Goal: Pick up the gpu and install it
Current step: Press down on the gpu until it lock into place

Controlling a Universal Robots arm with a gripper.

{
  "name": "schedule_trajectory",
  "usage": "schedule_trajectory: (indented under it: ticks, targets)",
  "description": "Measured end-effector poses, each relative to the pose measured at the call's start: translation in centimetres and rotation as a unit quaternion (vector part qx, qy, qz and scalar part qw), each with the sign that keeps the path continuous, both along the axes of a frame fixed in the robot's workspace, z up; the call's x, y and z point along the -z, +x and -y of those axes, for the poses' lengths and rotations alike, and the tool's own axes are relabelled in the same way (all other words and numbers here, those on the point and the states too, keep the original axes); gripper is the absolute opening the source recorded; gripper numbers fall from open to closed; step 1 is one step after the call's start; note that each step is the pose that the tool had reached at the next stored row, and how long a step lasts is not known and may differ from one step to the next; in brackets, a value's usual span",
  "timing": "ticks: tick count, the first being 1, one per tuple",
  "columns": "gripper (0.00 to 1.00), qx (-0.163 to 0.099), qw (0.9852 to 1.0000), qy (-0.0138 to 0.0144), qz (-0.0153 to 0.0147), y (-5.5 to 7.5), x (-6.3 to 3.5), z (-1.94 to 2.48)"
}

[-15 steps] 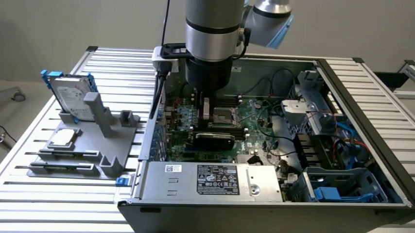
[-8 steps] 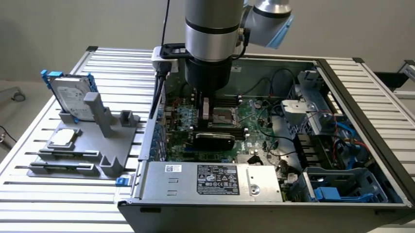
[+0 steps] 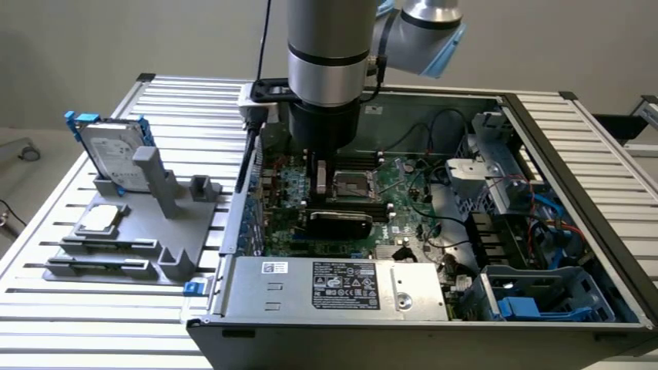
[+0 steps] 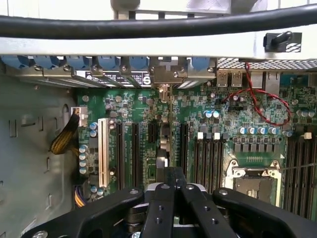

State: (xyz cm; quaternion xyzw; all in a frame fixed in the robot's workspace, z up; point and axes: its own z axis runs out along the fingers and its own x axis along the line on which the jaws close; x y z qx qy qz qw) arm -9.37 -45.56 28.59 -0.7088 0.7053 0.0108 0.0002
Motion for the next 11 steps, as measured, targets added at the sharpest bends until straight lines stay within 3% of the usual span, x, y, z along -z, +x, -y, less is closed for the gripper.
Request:
schedule_trajectory:
  ticks: [11]
  targets:
    - [0.11,0.0,1.0,-0.0001,0.0,-0.2,1.54,-0.44]
